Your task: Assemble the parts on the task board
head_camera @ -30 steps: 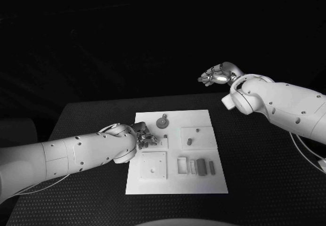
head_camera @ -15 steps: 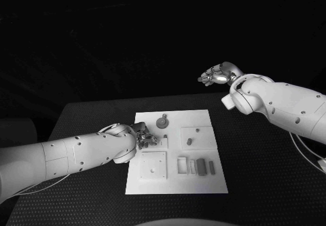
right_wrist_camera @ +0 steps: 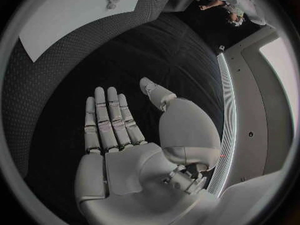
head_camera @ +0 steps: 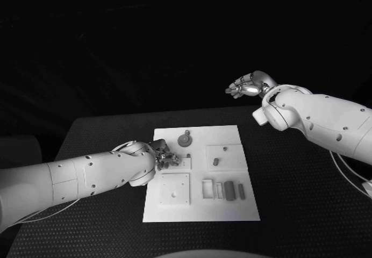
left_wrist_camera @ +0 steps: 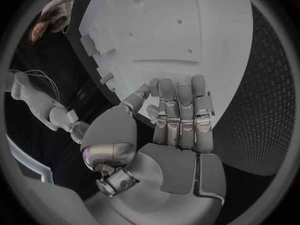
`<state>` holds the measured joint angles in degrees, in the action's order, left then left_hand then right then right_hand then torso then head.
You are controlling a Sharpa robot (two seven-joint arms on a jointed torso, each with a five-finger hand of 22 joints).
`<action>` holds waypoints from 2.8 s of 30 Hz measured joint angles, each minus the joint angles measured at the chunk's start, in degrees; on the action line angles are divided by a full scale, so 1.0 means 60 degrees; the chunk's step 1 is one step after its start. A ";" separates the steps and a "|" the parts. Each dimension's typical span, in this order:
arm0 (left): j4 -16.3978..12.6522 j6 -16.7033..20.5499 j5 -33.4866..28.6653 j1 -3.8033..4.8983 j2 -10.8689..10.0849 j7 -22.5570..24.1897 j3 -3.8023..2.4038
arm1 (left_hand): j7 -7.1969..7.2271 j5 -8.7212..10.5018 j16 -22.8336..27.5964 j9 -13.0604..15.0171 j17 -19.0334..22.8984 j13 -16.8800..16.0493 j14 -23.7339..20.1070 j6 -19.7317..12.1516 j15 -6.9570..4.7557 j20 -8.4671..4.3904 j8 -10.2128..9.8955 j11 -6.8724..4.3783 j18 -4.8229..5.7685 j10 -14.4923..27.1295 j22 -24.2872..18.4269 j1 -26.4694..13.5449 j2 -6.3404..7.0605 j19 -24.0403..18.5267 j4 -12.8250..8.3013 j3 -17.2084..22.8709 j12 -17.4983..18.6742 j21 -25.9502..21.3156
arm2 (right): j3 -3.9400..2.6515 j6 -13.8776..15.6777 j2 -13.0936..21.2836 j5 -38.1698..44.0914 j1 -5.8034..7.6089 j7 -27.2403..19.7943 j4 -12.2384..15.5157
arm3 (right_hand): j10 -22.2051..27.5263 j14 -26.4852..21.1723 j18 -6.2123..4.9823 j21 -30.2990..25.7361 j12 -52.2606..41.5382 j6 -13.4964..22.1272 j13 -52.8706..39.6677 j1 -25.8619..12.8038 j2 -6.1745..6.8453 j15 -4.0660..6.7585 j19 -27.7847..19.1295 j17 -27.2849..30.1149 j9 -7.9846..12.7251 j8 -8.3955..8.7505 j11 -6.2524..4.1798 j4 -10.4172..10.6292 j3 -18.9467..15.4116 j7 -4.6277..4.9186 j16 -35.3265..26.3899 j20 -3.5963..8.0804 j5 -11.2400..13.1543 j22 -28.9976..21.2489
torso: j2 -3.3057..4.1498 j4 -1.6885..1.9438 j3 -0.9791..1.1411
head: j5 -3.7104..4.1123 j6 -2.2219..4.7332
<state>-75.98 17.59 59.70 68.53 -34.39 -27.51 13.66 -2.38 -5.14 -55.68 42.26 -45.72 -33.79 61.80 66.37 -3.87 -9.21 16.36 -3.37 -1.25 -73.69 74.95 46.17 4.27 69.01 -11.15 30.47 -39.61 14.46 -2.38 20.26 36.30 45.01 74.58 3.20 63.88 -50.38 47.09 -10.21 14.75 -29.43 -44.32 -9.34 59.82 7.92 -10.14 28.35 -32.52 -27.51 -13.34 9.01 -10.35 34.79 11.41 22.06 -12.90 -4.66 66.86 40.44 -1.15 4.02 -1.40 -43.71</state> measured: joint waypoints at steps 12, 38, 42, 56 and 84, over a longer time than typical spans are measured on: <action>-0.0002 -0.0039 0.0001 0.0000 0.0023 0.0000 -0.0001 | 0.0000 0.0049 -0.0037 0.0002 0.0009 0.0000 0.0000 0.0000 0.0000 0.0000 0.0000 0.0000 0.0000 0.0000 -0.0002 -0.0031 0.0031 0.0000 0.0027 0.0025 -0.0038 0.0000 | 0.0000 -0.0006 0.0004 -0.0002 0.0000 0.0000 -0.0003 | 0.0000 0.0000 0.0000 -0.0036 0.0000 -0.0001 0.0006 0.0000 0.0000 0.0000 0.0000 -0.0007 0.0000 0.0000 0.0000 0.0000 0.0000 0.0000 0.0000 0.0000 0.0000 0.0018 | -0.0005 0.0005 0.0004 | 0.0020 -0.0033; -0.0047 -0.0113 0.0000 0.0003 -0.0065 0.0002 -0.0064 | -0.0001 0.0054 -0.0074 0.0001 0.0032 0.0004 0.0000 -0.0001 0.0000 0.0001 0.0000 0.0001 0.0000 -0.0001 -0.0004 -0.0129 0.0129 0.0000 0.0079 0.0026 -0.0038 0.0000 | 0.0000 -0.0021 0.0032 -0.0004 -0.0004 -0.0001 -0.0009 | 0.0000 -0.0024 0.0000 -0.0036 0.0000 -0.0001 0.0024 0.0000 0.0000 -0.0023 0.0000 -0.0015 0.0007 0.0000 0.0000 0.0000 0.0000 -0.0001 0.0000 0.0000 0.0000 0.0049 | -0.0005 0.0016 -0.0007 | 0.0063 -0.0004; -0.0167 -0.0230 -0.0009 0.0021 -0.0229 0.0003 -0.0124 | -0.0001 0.0166 -0.0073 0.0001 0.0076 0.0032 -0.0087 -0.0001 0.0015 0.0000 -0.0029 0.0037 0.0001 0.0035 -0.0004 -0.0301 0.0300 0.0000 0.0297 0.0031 -0.0038 -0.0064 | 0.0000 -0.0020 0.0040 -0.0004 -0.0004 -0.0001 -0.0017 | 0.0000 -0.0057 0.0000 -0.0036 0.0000 -0.0001 0.0029 0.0000 0.0000 0.0009 0.0000 -0.0014 0.0017 0.0000 0.0000 0.0027 -0.0027 -0.0001 0.0001 0.0000 0.0000 0.0052 | -0.0011 0.0023 -0.0009 | 0.0065 0.0016; -0.0197 -0.0842 -0.0556 0.0843 -0.0624 0.0000 -0.0966 | -0.0402 0.0315 -0.0083 -0.0121 0.0155 0.0024 -0.0339 -0.0967 0.0101 0.0015 -0.0480 0.0255 0.0001 0.0393 -0.0006 -0.0818 0.0465 -0.0159 0.0670 -0.0066 -0.0128 -0.0200 | 0.0000 -0.0020 0.0056 -0.0031 -0.0010 -0.0005 -0.0133 | 0.0035 -0.0086 0.0000 -0.0073 0.0000 -0.0002 0.0044 0.0000 0.0000 -0.0019 0.0000 -0.0022 0.0025 0.0000 0.0035 0.0027 -0.0027 -0.0002 -0.0037 0.0000 0.0000 0.0077 | -0.0016 0.0020 -0.0014 | -0.0010 0.0194; 0.3726 -0.2316 0.0498 0.0921 0.0946 0.0141 -0.1011 | -0.0537 0.0279 -0.0179 -0.0120 0.0312 -0.0006 -0.0374 -0.1445 0.0065 0.0016 -0.0480 0.0391 0.0063 0.0529 -0.0005 -0.0497 0.0358 -0.0158 0.0194 0.0096 -0.0335 -0.0268 | 0.0001 -0.0027 0.0011 -0.0048 -0.0072 -0.0009 -0.0129 | 0.0035 -0.0085 -0.0001 -0.0074 0.0000 -0.0002 0.0056 0.0000 0.0000 -0.0018 0.0000 -0.0029 0.0032 0.0000 0.0035 0.0053 0.0000 -0.0002 -0.0037 0.0000 0.0000 0.0104 | 0.0088 -0.0051 0.0008 | -0.0069 0.0407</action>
<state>-53.63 3.69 62.68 74.06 -28.71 -26.66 7.60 -5.60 -3.47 -56.75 41.54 -43.85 -33.83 59.55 57.70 -3.48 -9.12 13.48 -1.02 -0.87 -70.51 74.92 43.19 6.41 68.06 -9.99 31.04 -41.62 12.86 -2.38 20.10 36.36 44.72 74.15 3.15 63.11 -50.17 46.58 -10.22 14.31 -29.43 -44.33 -9.01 59.82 7.92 -10.25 28.36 -32.69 -27.32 -13.34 9.22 -10.03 34.79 11.40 21.84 -12.90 -4.66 67.48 40.96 -1.46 4.06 -1.81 -41.27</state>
